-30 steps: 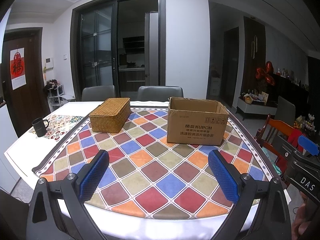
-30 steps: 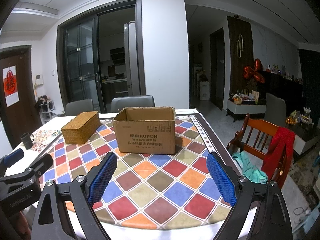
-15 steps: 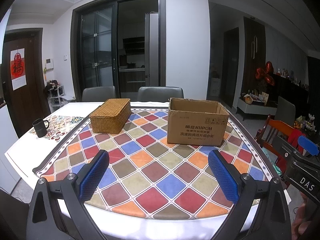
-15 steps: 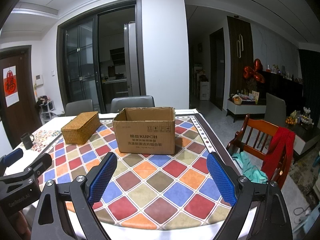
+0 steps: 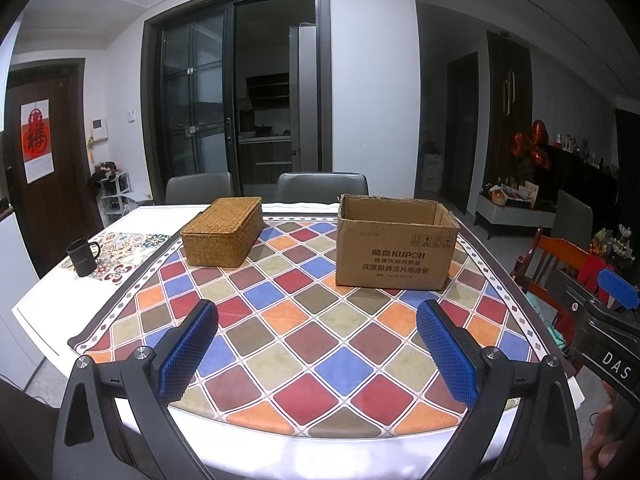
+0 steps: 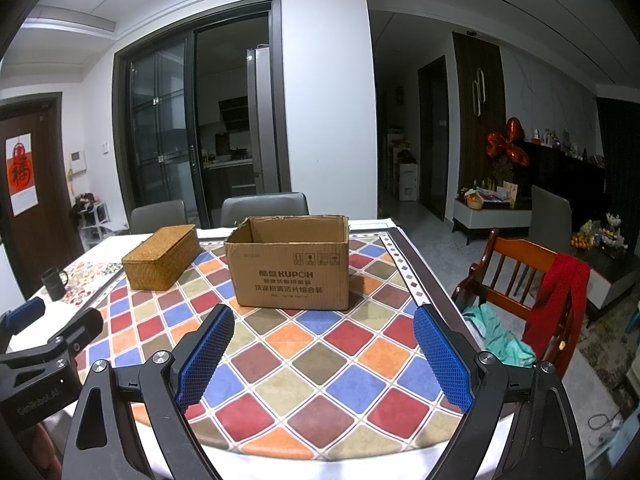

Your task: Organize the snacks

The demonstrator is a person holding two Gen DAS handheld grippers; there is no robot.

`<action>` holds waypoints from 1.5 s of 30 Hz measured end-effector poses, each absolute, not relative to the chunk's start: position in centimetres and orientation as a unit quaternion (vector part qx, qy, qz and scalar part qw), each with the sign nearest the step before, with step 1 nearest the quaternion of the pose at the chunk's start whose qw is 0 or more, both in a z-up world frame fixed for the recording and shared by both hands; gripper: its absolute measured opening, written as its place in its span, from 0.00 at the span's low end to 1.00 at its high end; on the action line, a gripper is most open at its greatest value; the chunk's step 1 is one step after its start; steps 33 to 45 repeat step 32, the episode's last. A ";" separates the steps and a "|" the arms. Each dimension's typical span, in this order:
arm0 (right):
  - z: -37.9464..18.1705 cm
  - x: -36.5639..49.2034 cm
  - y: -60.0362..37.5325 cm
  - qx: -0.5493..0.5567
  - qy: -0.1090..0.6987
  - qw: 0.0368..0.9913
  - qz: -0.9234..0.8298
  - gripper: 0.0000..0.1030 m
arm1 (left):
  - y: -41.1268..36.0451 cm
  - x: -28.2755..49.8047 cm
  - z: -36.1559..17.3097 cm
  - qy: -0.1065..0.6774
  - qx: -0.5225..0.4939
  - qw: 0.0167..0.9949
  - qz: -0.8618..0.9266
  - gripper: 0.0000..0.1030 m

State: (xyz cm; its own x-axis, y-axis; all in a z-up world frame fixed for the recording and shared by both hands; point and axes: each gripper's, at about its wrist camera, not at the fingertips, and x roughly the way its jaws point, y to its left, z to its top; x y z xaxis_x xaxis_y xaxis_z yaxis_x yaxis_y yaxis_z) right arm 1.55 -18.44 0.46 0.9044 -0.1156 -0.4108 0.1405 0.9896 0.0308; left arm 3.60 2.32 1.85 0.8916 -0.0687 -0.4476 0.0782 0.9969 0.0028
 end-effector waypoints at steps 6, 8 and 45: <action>0.4 1.5 -18.5 0.028 0.208 0.975 -0.065 0.89 | 2.4 3.6 1.8 0.230 0.008 0.972 -0.039 0.98; 0.4 1.5 -18.5 0.028 0.208 0.976 -0.066 0.89 | 2.3 3.6 1.8 0.230 0.010 0.972 -0.037 0.98; 0.4 1.6 -18.5 0.029 0.208 0.975 -0.065 0.89 | 2.4 3.7 1.1 0.235 0.011 0.971 -0.036 1.00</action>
